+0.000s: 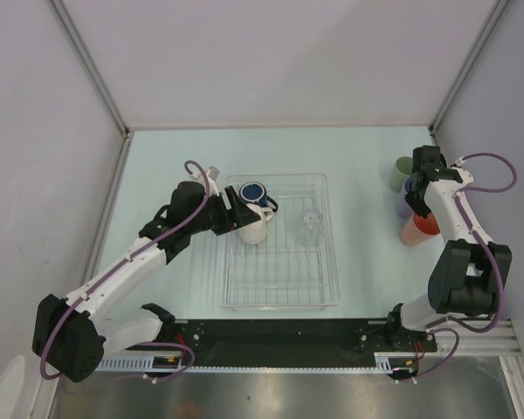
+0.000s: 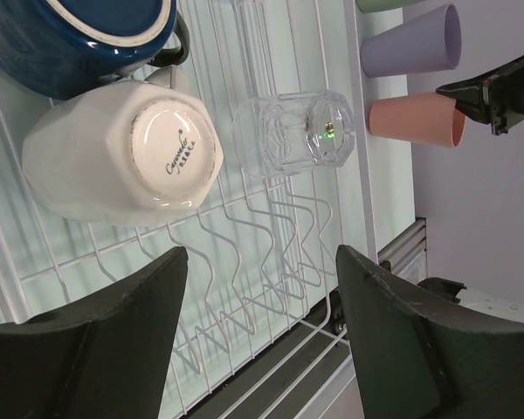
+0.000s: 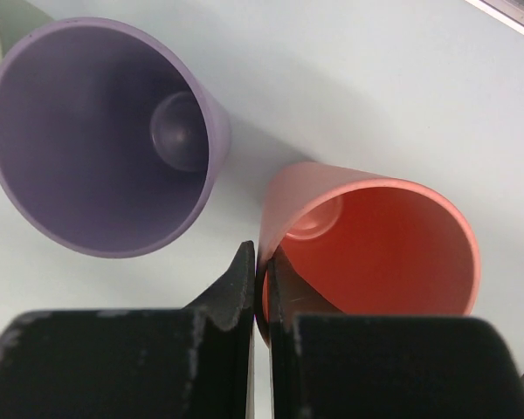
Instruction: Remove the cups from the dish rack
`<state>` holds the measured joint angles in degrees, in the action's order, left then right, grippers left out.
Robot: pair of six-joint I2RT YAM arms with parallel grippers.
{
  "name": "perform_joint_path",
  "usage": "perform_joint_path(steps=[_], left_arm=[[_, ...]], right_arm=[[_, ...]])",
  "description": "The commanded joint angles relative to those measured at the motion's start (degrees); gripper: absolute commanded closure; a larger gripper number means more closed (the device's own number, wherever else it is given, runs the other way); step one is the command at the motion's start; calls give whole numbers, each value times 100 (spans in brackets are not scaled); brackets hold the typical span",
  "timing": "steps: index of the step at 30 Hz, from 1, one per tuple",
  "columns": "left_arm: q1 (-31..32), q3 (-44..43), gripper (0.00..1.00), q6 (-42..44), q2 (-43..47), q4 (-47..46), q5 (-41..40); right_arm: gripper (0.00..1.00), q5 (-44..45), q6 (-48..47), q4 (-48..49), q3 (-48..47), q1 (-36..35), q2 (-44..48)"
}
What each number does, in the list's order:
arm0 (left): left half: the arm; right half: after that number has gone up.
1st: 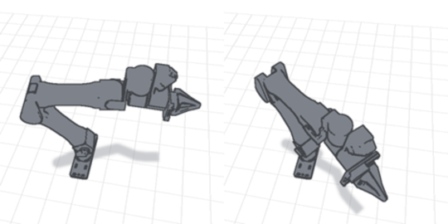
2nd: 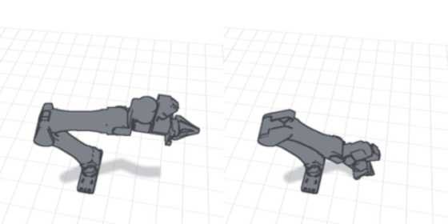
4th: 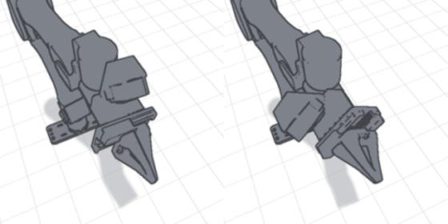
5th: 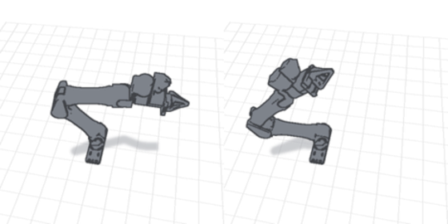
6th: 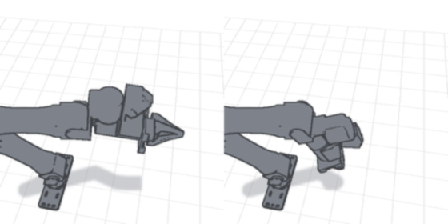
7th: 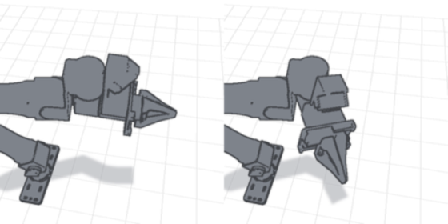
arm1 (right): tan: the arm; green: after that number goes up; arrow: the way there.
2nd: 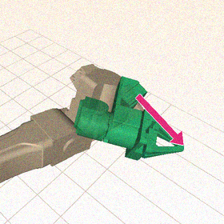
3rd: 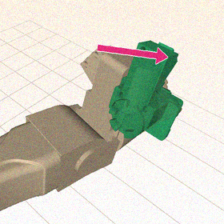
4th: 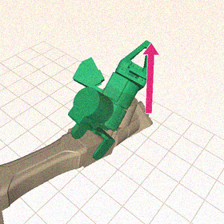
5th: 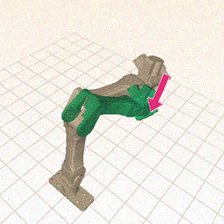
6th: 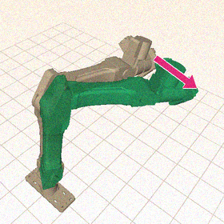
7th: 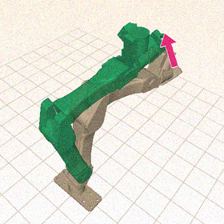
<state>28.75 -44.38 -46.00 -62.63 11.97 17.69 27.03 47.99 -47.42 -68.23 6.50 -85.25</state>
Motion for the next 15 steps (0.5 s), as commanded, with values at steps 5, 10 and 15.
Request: perform_joint_path(steps=[5,10,15], left_arm=[[34,-220,26,82,-47,16,-99],[43,-229,26,91,-39,34,-117],[69,-238,26,82,-47,51,-143]], right_arm=[[100,40,0,189,-77,27,-255],[89,75,0,163,-59,27,-229],[80,66,-17,110,-103,-17,-53]])
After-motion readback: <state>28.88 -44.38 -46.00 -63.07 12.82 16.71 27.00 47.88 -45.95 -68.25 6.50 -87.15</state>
